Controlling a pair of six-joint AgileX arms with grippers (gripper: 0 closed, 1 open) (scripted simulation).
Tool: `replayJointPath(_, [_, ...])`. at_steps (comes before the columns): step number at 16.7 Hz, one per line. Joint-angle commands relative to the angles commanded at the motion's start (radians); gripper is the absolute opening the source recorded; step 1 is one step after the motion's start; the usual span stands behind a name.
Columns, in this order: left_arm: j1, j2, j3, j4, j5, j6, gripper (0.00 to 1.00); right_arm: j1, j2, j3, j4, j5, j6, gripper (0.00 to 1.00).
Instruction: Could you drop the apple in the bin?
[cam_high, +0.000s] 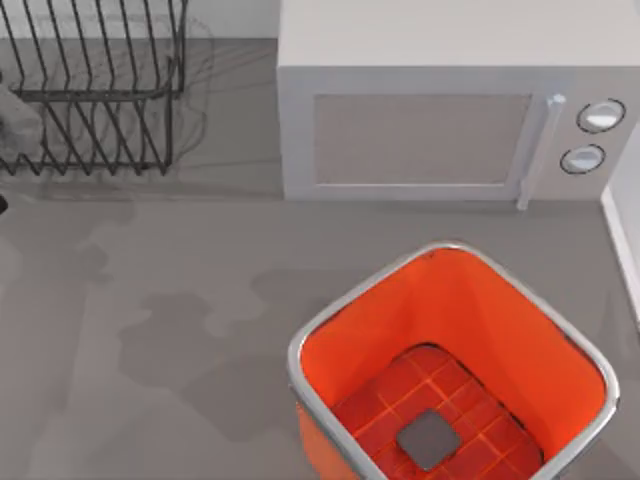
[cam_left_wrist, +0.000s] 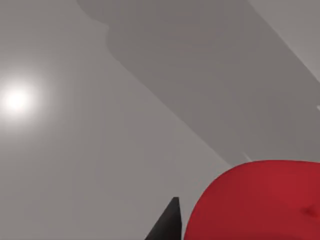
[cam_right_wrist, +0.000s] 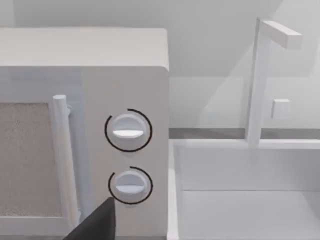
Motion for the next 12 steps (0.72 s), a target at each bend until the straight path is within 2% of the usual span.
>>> replayJointPath(6, [-0.019, 0.016, 0.014, -0.004, -0.001, -0.030, 0.00, 0.000, 0.000, 0.000, 0.000, 0.000, 0.000, 1.00])
replayJointPath(9, [-0.106, 0.061, 0.072, -0.029, -0.002, -0.156, 0.00, 0.000, 0.000, 0.000, 0.000, 0.000, 0.000, 1.00])
replayJointPath(12, [-0.243, 0.127, 0.154, -0.065, -0.004, -0.363, 0.00, 0.000, 0.000, 0.000, 0.000, 0.000, 0.000, 1.00])
